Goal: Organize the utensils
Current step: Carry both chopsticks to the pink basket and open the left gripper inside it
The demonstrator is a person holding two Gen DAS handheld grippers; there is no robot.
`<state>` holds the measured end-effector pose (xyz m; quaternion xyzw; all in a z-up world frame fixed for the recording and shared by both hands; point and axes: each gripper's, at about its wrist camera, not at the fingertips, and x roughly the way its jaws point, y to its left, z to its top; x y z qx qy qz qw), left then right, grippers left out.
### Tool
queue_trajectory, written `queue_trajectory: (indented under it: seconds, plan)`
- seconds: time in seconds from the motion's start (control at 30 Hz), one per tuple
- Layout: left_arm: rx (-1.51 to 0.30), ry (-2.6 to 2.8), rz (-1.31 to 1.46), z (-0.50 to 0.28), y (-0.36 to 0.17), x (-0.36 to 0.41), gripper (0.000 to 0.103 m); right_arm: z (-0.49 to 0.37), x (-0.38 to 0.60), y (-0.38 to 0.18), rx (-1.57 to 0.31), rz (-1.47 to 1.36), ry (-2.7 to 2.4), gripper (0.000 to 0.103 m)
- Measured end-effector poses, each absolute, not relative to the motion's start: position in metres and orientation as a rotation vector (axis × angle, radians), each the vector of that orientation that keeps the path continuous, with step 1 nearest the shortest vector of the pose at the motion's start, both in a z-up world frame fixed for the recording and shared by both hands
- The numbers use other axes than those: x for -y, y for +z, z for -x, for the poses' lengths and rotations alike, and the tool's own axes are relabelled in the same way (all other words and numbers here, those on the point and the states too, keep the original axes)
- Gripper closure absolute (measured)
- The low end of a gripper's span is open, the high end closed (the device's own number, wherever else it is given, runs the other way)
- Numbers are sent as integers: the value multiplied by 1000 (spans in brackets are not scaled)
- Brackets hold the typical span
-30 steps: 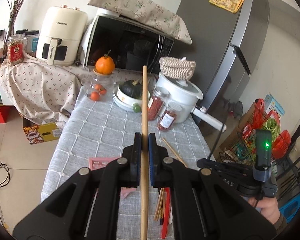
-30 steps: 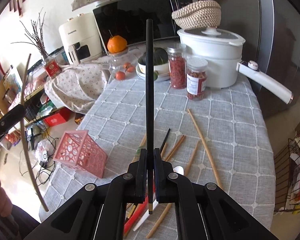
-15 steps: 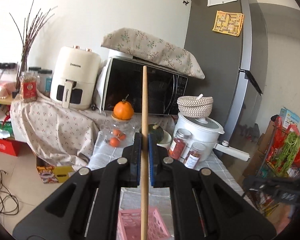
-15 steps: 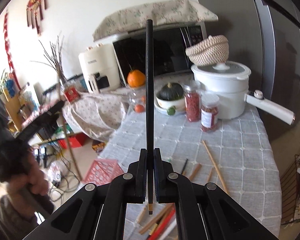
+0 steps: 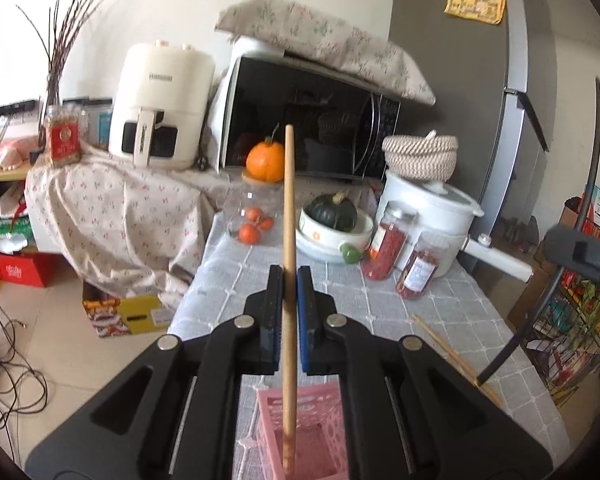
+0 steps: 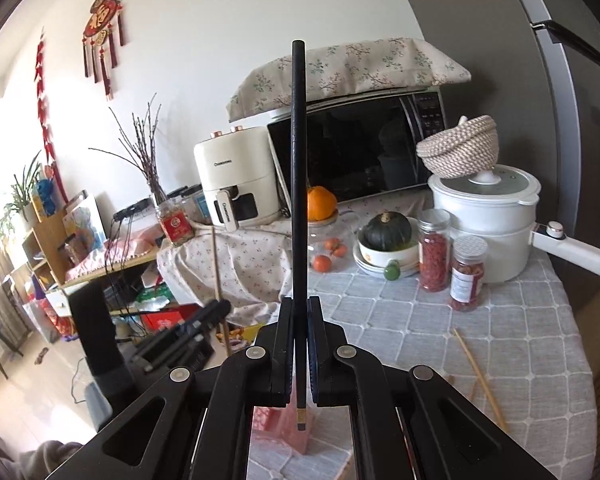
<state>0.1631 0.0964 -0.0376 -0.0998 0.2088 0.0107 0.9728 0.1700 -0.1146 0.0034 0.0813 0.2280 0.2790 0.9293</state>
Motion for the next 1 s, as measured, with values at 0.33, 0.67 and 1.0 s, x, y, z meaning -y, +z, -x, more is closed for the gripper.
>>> queue_trajectory:
  seconds: [0.33,0.67,1.0]
  plan:
    - [-594,-14,337,-169,-44,-118,71,-176,74,-4,-494,-97,617,97]
    - [-726,28,417,-162,-36,-140,68,-194,35,-19,-597,9,628,97]
    - [-894,94,459,-164,-61,-150,69,-227,0,-66,-871,72,627,97]
